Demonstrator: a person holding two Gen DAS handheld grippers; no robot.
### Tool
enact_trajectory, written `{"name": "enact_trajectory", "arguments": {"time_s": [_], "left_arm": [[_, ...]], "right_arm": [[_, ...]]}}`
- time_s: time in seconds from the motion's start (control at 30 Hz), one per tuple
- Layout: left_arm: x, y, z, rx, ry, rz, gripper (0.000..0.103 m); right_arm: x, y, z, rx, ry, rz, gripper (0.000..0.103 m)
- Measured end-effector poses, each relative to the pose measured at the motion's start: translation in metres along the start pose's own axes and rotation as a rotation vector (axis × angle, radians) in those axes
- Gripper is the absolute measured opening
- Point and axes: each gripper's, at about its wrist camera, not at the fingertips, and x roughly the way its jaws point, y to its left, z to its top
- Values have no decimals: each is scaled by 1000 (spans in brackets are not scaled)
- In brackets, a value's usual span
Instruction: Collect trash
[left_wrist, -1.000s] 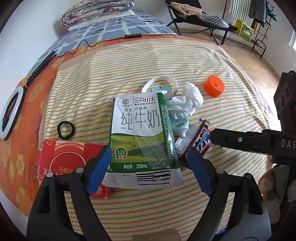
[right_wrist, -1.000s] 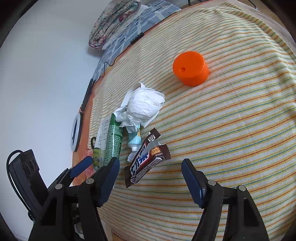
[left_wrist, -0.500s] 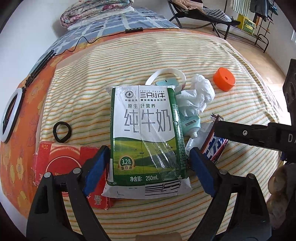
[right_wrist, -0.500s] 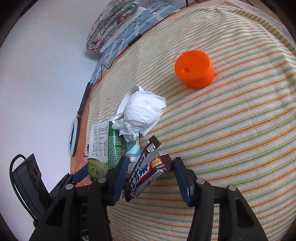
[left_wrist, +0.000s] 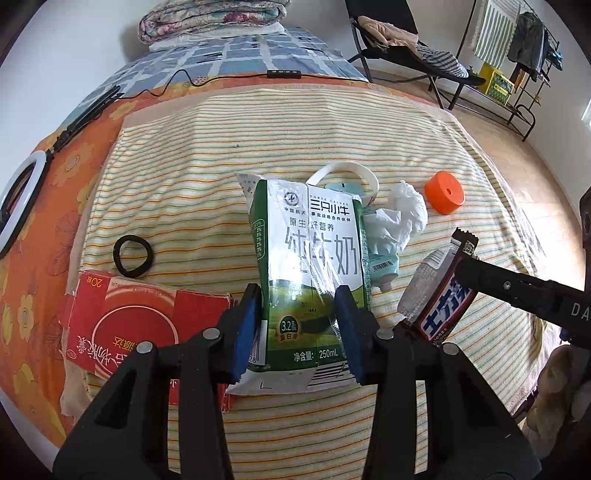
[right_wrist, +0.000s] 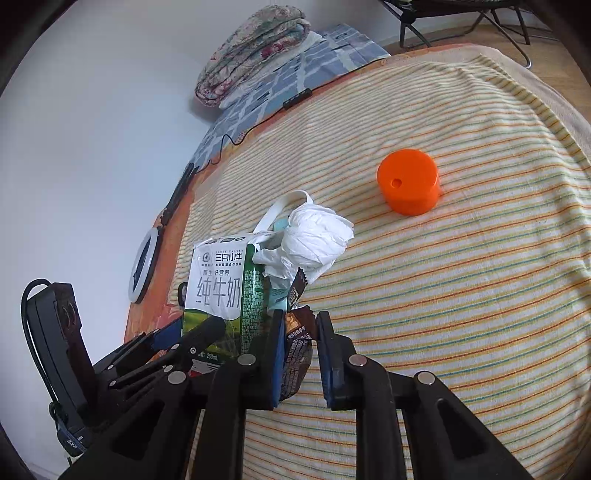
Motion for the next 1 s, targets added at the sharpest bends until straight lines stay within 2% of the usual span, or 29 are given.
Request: {"name": "enact_trajectory", "arguments": {"time_s": [0.07,0.1,0.13,0.23,0.3,0.43,0.57,0.83,1.0], "left_arm": [[4,0,-1,-5,15,-9,52],[6,-3,-1,1,25,-5,67],[6,-6,-1,15,24,-1,75],[12,-22,-2,76,32,56,84],[20,-30,-2,100,41,97,84],[34,-34,-3,109,55,117,84],[34,-28,-5,84,50,92,82],[-3,-12,-9,23,-12,34,81],[-31,-9,-19,33,-49,23,81]], "right_arm": [[-7,3,-1,-11,-16,-10,15],[-9,4,-1,-15,-22,-13,15],[-12,4,-1,-20,-28,-16,15],[-18,9,-3,-44,-38,-26,15],[-22,11,-4,-60,-42,-35,15],[-31,9,-7,-78,-48,-51,15],[-39,8,-8,-90,-59,-59,15],[-53,11,-14,-128,-79,-66,14],[-61,20,-23,-167,-86,-63,13]]}}
